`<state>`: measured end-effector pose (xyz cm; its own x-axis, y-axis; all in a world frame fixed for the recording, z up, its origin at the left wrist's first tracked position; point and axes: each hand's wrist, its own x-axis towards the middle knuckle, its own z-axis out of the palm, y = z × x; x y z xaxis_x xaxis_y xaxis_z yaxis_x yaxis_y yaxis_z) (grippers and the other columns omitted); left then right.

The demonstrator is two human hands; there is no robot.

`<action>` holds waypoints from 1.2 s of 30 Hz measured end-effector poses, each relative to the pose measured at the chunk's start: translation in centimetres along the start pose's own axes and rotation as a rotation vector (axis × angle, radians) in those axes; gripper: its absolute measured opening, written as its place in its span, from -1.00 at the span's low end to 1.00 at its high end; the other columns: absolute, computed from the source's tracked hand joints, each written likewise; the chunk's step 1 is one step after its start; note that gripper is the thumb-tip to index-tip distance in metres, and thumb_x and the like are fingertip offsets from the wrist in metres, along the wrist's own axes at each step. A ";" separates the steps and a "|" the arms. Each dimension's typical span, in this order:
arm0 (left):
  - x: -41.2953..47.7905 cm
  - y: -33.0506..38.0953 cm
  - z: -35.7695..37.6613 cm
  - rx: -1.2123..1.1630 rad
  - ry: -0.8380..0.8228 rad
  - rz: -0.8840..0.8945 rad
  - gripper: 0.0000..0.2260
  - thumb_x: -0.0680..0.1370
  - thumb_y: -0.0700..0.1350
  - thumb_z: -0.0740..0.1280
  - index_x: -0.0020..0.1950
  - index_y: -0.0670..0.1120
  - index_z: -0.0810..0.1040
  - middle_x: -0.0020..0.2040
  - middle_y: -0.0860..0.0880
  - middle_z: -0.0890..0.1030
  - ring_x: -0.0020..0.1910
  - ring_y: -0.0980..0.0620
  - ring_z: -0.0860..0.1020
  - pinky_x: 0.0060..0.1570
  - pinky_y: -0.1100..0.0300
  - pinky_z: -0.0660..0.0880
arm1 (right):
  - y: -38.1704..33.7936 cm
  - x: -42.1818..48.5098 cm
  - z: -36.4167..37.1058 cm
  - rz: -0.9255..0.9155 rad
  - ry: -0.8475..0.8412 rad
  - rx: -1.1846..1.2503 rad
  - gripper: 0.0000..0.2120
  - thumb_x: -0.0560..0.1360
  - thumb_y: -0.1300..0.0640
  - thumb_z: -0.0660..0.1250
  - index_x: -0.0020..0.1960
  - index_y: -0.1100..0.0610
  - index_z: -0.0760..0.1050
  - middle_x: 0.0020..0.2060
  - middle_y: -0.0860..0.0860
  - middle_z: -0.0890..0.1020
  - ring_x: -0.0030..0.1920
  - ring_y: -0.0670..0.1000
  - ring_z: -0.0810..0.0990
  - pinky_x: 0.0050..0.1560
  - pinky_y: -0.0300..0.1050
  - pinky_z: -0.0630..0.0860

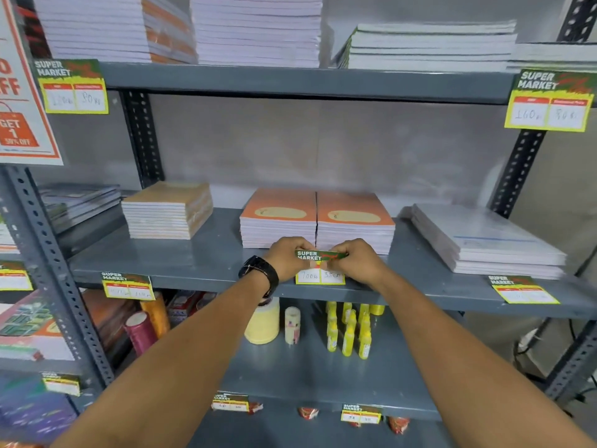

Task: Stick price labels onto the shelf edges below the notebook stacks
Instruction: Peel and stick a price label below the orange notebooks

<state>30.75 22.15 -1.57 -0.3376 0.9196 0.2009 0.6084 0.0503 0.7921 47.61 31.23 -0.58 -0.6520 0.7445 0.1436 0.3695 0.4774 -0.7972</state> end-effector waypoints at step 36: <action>-6.3 -1.1 2.8 0.473 0.138 0.109 -0.86 0.45 -0.03 0.43 -0.08 -0.01 0.50 -0.15 -0.01 0.67 -0.16 -0.09 0.61 -0.24 0.09 0.53 | 1.7 -5.9 6.1 -0.087 0.231 -0.418 -0.94 0.39 0.17 0.37 -0.13 0.09 0.56 -0.28 0.10 0.67 -0.22 0.18 0.61 -0.19 0.07 0.60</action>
<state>34.26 17.40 -5.31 -0.3266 0.8709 0.3673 0.8933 0.1575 0.4210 48.07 24.81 -6.31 -0.5457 0.7549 0.3637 0.5850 0.6540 -0.4797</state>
